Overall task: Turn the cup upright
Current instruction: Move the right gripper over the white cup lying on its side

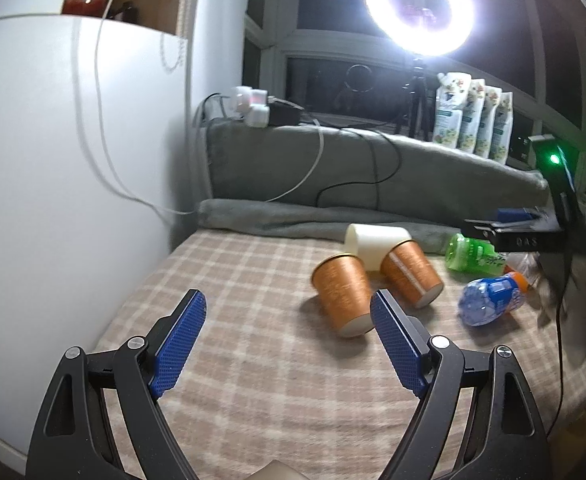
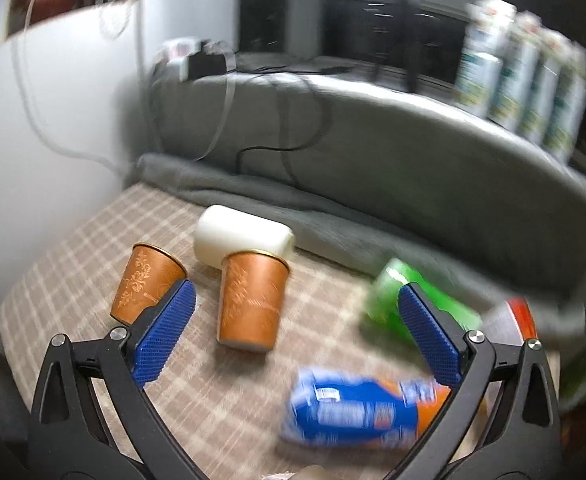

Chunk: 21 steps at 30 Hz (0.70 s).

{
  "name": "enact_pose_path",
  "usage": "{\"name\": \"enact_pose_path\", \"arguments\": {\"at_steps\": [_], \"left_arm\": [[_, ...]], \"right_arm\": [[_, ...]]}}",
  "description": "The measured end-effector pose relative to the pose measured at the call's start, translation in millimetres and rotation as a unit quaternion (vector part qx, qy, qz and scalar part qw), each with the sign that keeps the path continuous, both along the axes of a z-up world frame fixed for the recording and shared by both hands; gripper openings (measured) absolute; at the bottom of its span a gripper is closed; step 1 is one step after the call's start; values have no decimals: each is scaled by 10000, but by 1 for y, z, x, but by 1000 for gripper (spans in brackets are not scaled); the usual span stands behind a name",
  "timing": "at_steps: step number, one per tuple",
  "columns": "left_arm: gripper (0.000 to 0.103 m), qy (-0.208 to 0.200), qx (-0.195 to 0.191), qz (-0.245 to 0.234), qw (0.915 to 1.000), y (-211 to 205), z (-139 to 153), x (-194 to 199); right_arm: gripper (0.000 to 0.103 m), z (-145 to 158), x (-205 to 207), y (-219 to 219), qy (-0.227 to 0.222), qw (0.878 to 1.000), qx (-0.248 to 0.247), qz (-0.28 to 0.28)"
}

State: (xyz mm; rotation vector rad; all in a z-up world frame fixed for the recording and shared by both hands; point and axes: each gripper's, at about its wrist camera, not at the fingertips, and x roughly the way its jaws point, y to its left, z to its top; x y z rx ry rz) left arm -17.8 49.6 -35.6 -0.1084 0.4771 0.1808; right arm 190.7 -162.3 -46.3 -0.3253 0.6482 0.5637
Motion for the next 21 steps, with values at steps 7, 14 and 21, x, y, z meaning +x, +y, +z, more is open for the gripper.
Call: {"name": "enact_pose_path", "arguments": {"at_steps": [7,14,21], "left_arm": [[84,202,-174,127,9996,19,-11,5],[84,520,-450,34,9976,27,-26,10],[84,599,-597,197,9962,42,-31,21]], "right_arm": [[103,-13,31,68,215,9825,-1240,1376],[102,-32,64,117,409,9512,-2176,2149],[102,-62,82,148,694,9138,-2938,2717]]}}
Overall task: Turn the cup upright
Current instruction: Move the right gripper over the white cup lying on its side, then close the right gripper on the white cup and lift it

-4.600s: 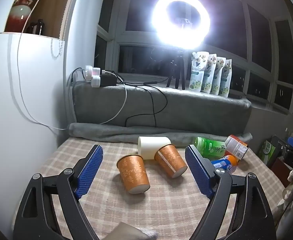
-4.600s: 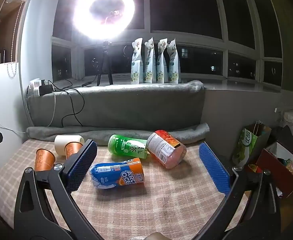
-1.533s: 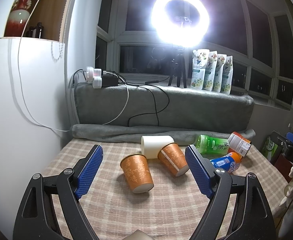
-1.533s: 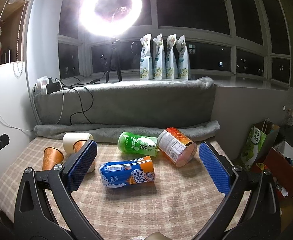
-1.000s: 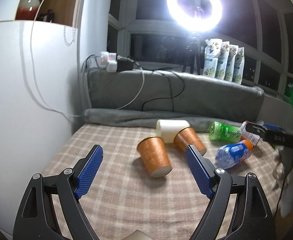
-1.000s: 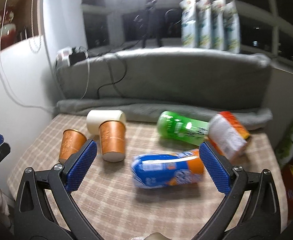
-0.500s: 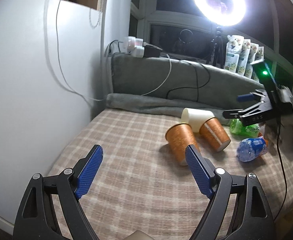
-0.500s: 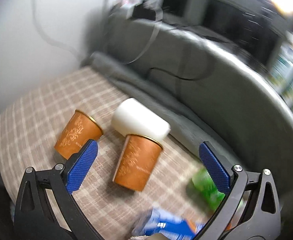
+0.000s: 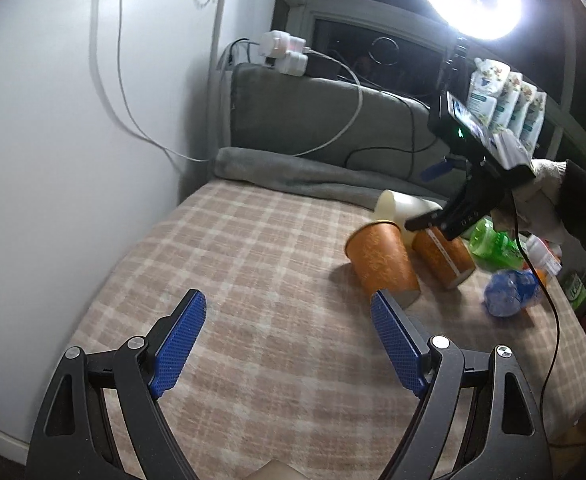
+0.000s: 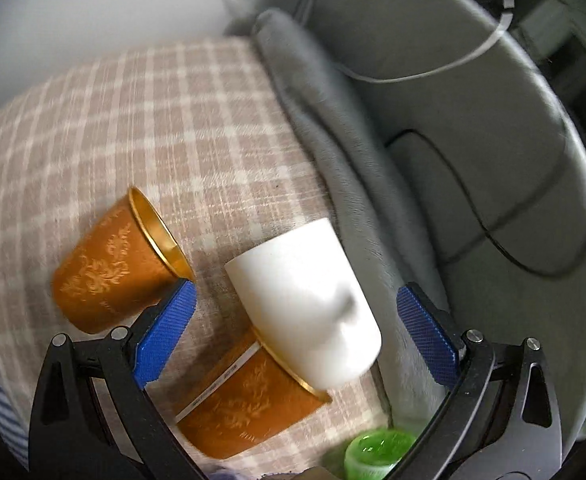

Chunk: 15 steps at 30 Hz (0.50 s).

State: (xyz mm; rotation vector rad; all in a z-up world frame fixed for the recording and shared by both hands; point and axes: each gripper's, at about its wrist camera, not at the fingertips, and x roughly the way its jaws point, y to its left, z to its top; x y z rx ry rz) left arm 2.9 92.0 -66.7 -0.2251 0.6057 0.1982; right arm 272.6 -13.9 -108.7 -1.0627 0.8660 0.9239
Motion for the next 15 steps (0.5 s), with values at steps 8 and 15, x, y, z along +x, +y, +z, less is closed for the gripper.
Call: {"name": "enact_pose_path", "arguments": {"at_steps": [8,15], "left_arm": [[84,64,-83,249,9996,20,-5,7],[84,72,-70,311,9995,23,-6,8]], "right_arm": [[97,-18,25,6,128,9996,-237,-14],[81,-37,28,10,90,9991,-403,-42]]}}
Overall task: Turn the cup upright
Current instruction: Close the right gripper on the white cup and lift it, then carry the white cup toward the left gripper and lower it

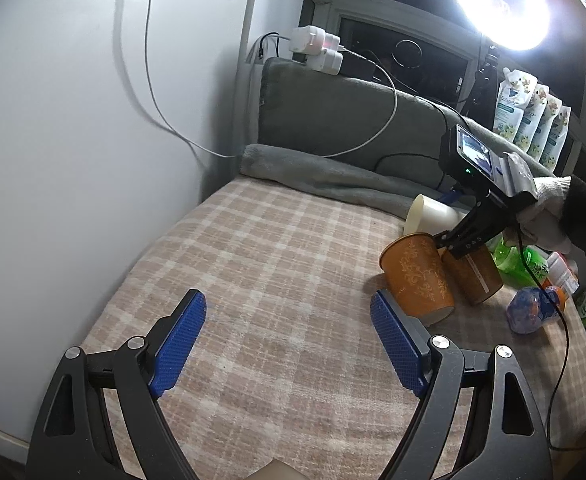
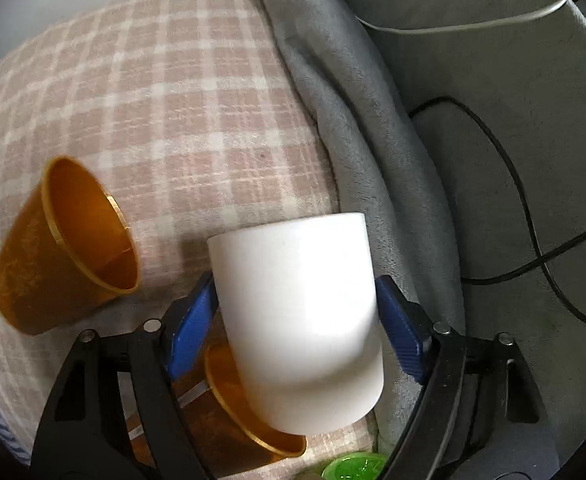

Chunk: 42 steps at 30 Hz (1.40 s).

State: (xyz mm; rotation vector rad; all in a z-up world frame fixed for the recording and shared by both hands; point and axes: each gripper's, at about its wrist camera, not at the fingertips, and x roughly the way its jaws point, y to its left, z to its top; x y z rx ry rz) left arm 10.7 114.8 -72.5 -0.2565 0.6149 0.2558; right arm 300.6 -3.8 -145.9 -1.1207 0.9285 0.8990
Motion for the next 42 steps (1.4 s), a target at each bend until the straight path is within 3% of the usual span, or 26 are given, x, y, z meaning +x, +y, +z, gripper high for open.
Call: {"name": "enact_pose_path", "arguments": {"at_steps": [6,15,25,29,37,42], "left_arm": [[84,-9,32,3,10000,-2,1,0],[84,-123,116,-54,9998,-12,11,-4],[84,-342,159,-148,9992,-22,24,-20],[84,-409,147,-247,9987,-28,27,-28],[84,-458,172,-580,9971,-49,33,-39],[84,-397,134,-933,9948,-67,34,-37]], "right_arm": [[80,12,4,-6,-179,9994,264,-122],[78,83,24,-3,-469,9911,1161,-457],[78,164,-28,-52,-317,9755,2047,-741],[78,181,-61,-80,-144,9674,2355,-922],[79,125,-118,-110,723,9384,2941,-1664],[79,105,-141,-145,1521,8964,3394,-2414]]}}
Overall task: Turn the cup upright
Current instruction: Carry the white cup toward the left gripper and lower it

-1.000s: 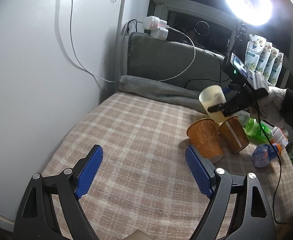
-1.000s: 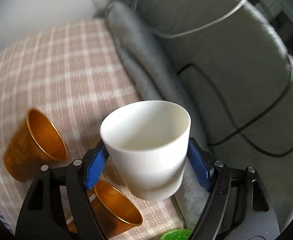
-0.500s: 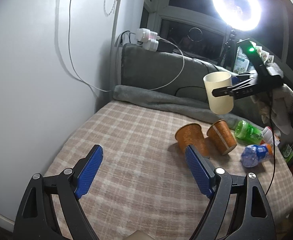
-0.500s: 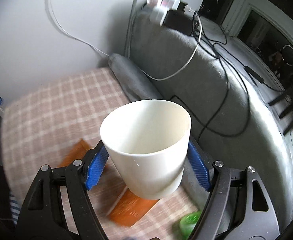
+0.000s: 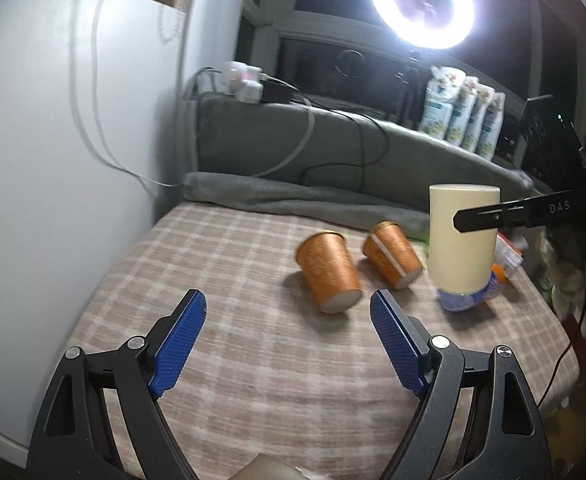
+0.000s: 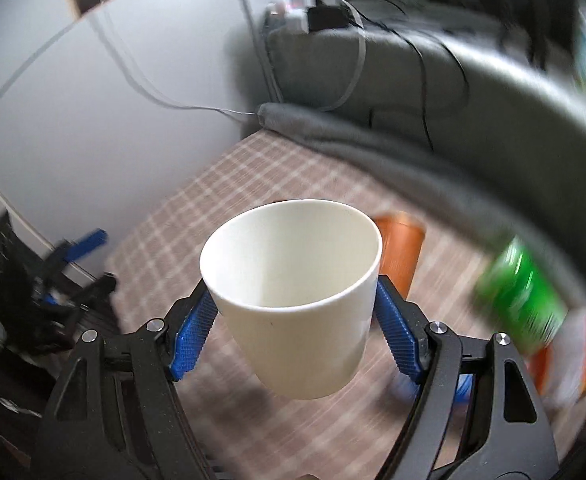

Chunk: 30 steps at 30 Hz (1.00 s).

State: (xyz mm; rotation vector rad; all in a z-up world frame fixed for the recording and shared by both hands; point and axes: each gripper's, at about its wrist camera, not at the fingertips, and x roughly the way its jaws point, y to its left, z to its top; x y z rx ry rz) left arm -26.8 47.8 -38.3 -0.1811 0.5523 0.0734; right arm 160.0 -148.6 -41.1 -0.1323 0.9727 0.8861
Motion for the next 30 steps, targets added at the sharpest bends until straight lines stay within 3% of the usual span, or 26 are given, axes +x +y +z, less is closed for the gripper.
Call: {"name": "enact_pose_path", "arguments": {"at_steps": [6,12,22,26,30], "left_arm": [[84,298,-498,-718,9957,-16,-4,8],[84,564,-827,-1031,9896,-27,-11,16],[84,771,-883,-1120,9868,-33,-18,26],[84,893,-946,-1232,9838,-38,-21,34],[84,1116,-1294,-1510,9737,-46,-25,49]], "right_arm": [[79,-54,-11,-26,1451,9873,502,-419],[79,-101,-10,-30,2101,9745,364,-698],[79,-108,12,-34,1971,9747,500,-926],[86,-97,10,-44,1783,9768,682,-968],[86,-77,-4,-69,1486,9781,898,-1144]]}}
